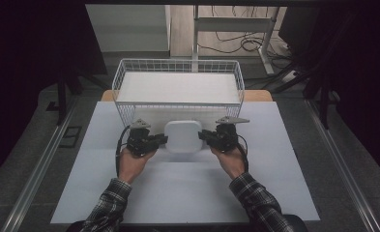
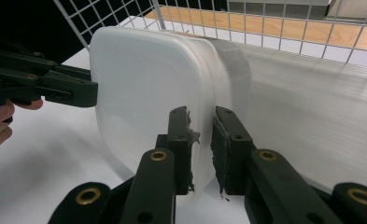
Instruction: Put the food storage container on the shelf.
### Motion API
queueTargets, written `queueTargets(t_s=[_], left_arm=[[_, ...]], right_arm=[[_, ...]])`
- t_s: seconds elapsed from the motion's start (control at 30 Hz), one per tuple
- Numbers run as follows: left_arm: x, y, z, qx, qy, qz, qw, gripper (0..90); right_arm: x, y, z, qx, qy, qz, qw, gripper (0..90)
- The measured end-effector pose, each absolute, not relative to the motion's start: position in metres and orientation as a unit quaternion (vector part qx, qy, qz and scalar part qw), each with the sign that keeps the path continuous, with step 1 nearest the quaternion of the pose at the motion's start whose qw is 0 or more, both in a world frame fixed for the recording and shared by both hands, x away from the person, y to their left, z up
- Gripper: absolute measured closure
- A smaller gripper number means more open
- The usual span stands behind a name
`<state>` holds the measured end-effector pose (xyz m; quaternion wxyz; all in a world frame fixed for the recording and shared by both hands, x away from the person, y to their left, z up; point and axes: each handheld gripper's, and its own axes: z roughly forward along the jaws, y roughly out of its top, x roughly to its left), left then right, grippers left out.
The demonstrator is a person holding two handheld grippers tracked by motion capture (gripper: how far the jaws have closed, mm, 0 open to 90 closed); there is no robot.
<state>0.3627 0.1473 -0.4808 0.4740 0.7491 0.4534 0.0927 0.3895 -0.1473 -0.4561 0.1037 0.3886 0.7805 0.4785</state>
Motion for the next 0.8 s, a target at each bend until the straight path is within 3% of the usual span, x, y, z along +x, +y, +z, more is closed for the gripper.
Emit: queueTargets(t_s=[0.6, 0.8], left_arm=[[0.383, 0.147, -0.490, 0.740, 0.470, 0.093, 0.472, 76.8], [0.386, 0.141, -0.493, 0.733, 0.473, 0.120, 0.474, 69.9]], right_arm=[[0.412, -0.142, -0.471, 0.400, 0.784, 0.463, 0.104, 74.9], [0.419, -0.137, -0.471, 0.391, 0.788, 0.459, 0.124, 69.2]])
